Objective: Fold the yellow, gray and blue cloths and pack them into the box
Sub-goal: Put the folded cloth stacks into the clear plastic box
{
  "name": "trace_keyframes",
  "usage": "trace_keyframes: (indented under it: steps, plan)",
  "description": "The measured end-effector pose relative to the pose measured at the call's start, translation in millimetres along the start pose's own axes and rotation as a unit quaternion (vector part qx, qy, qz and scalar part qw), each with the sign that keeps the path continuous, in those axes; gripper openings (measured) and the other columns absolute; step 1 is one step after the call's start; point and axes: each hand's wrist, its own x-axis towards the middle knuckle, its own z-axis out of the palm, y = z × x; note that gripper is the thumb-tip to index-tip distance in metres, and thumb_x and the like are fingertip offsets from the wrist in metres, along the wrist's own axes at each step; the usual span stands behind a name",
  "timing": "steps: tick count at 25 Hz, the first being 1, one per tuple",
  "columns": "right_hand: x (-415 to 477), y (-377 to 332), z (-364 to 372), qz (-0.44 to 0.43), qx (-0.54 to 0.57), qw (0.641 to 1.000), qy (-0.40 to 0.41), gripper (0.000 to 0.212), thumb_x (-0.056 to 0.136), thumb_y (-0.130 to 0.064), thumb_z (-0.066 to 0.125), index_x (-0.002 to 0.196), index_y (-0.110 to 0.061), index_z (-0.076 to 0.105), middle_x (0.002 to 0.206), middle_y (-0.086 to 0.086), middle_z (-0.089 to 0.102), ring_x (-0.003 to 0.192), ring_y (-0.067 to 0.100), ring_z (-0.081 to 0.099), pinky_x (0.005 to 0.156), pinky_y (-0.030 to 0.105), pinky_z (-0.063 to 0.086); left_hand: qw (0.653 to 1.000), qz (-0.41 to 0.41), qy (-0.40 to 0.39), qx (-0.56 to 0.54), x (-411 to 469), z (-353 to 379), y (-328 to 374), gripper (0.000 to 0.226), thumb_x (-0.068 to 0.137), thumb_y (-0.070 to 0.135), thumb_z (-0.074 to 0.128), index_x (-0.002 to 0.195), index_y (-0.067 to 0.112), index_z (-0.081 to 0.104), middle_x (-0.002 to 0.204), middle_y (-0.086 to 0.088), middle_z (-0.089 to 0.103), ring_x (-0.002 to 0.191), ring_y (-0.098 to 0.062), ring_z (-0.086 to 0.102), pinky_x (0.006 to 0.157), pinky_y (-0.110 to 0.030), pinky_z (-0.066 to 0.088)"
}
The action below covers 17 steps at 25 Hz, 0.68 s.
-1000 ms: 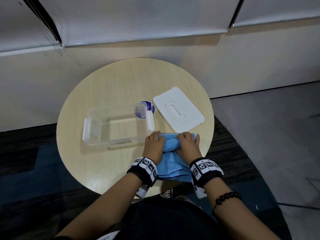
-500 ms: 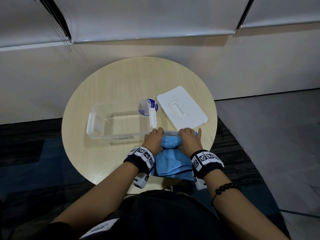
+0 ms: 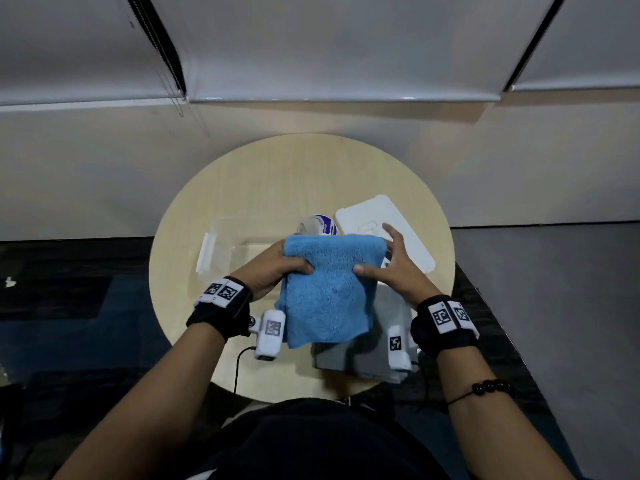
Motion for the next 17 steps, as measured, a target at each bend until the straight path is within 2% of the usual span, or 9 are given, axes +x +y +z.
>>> trace_keyframes:
  steps: [2, 4, 5, 7, 12, 17]
  plan:
    - [11, 0, 21, 0.009, 0.115, 0.988, -0.100, 0.098, 0.068, -0.047, 0.091, 0.149, -0.025, 0.040, 0.142, 0.002, 0.058, 0.133, 0.023, 0.055, 0.101, 0.033, 0.051, 0.997, 0.009, 0.033, -0.062, -8, -14, 11, 0.045, 0.074, 0.002, 0.061, 0.119, 0.008, 0.058, 0.109, -0.010, 0.068, 0.099, -0.023, 0.067, 0.086, -0.037, 0.055]
    - [22, -5, 50, 0.030, 0.205, 0.962, -0.178, 0.073, 0.078, -0.036, 0.086, 0.140, -0.016, 0.055, 0.139, 0.013, 0.062, 0.127, 0.031, 0.060, 0.097, 0.037, 0.054, 0.992, 0.003, 0.064, -0.110, -13, -32, 16, 0.037, 0.073, 0.007, 0.058, 0.110, 0.007, 0.063, 0.099, -0.010, 0.072, 0.088, -0.024, 0.070, 0.076, -0.034, 0.059]
    - [26, -9, 63, 0.043, 0.243, 0.951, -0.185, 0.064, 0.079, -0.034, 0.085, 0.134, -0.015, 0.061, 0.136, 0.014, 0.064, 0.123, 0.032, 0.063, 0.095, 0.039, 0.055, 0.988, -0.005, 0.079, -0.129, -14, -42, 17, 0.034, 0.072, 0.011, 0.058, 0.105, 0.007, 0.065, 0.095, -0.010, 0.073, 0.083, -0.024, 0.071, 0.071, -0.032, 0.060]
    - [38, -18, 84, 0.050, 0.285, 0.942, -0.168, 0.051, 0.081, -0.032, 0.084, 0.127, -0.017, 0.068, 0.132, 0.015, 0.066, 0.119, 0.033, 0.066, 0.092, 0.041, 0.056, 0.977, -0.025, 0.106, -0.182, -14, -61, 15, 0.032, 0.073, 0.017, 0.060, 0.102, 0.007, 0.067, 0.094, -0.012, 0.073, 0.081, -0.026, 0.071, 0.070, -0.033, 0.060]
    - [68, -39, 122, 0.060, 0.336, 0.931, -0.130, 0.041, 0.087, -0.030, 0.077, 0.126, -0.019, 0.070, 0.133, 0.016, 0.065, 0.120, 0.035, 0.065, 0.092, 0.045, 0.055, 0.941, -0.058, 0.132, -0.306, -3, -103, 4, 0.035, 0.083, 0.026, 0.060, 0.112, 0.007, 0.065, 0.102, -0.015, 0.072, 0.087, -0.032, 0.070, 0.081, -0.040, 0.057]
    - [91, -38, 150, 0.099, 0.371, 0.915, -0.124, 0.060, 0.068, -0.034, 0.092, 0.122, -0.016, 0.072, 0.125, 0.015, 0.069, 0.113, 0.033, 0.068, 0.090, 0.046, 0.056, 0.953, -0.082, 0.075, -0.282, 12, -142, 13, 0.035, 0.067, 0.027, 0.070, 0.096, 0.009, 0.078, 0.099, -0.015, 0.072, 0.085, -0.031, 0.069, 0.080, -0.039, 0.057]
